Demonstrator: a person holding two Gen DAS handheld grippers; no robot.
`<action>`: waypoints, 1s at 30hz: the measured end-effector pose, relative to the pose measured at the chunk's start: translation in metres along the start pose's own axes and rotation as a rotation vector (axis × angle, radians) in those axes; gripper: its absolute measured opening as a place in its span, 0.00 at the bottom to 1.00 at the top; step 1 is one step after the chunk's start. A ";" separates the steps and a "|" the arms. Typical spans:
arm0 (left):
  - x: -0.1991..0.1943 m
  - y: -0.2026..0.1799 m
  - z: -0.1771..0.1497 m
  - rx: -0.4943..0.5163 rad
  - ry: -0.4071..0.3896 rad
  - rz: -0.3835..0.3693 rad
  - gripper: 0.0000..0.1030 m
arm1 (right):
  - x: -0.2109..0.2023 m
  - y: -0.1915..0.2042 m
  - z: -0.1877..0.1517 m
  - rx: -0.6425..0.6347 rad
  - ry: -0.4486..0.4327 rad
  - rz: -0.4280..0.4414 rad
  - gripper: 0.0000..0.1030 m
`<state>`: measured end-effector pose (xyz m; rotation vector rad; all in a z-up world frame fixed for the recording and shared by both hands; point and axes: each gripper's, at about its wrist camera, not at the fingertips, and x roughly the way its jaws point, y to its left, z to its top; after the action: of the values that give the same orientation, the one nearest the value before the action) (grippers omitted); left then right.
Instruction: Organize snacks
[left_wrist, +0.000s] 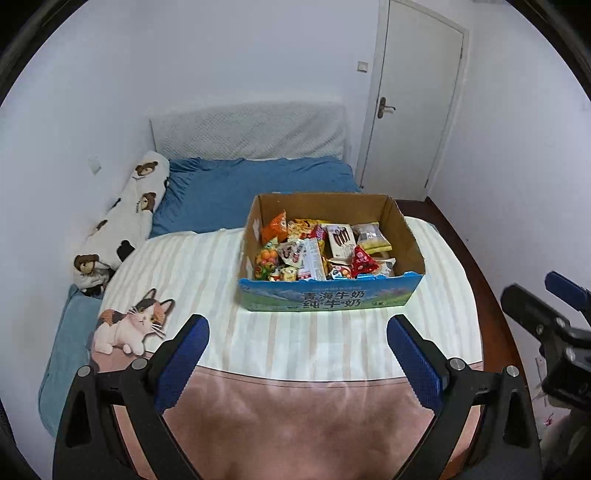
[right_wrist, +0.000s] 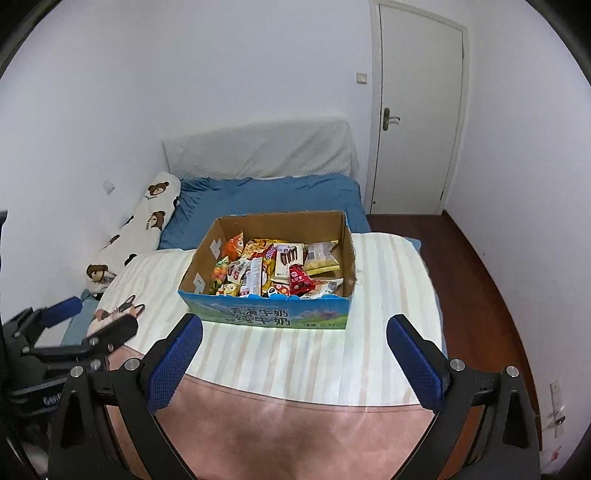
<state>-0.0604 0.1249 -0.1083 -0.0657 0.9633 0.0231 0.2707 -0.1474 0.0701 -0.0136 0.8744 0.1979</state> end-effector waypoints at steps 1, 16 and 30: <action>-0.005 0.001 0.000 -0.003 -0.011 0.003 0.96 | -0.005 0.001 -0.002 -0.002 -0.004 -0.001 0.99; -0.016 0.000 0.001 0.002 -0.071 0.021 1.00 | -0.010 -0.009 -0.004 0.020 -0.040 -0.015 1.00; 0.047 -0.001 0.022 -0.001 -0.028 0.070 1.00 | 0.057 -0.019 0.009 0.041 0.004 -0.045 1.00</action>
<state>-0.0152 0.1254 -0.1341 -0.0327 0.9369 0.0895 0.3167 -0.1553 0.0313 0.0046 0.8816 0.1376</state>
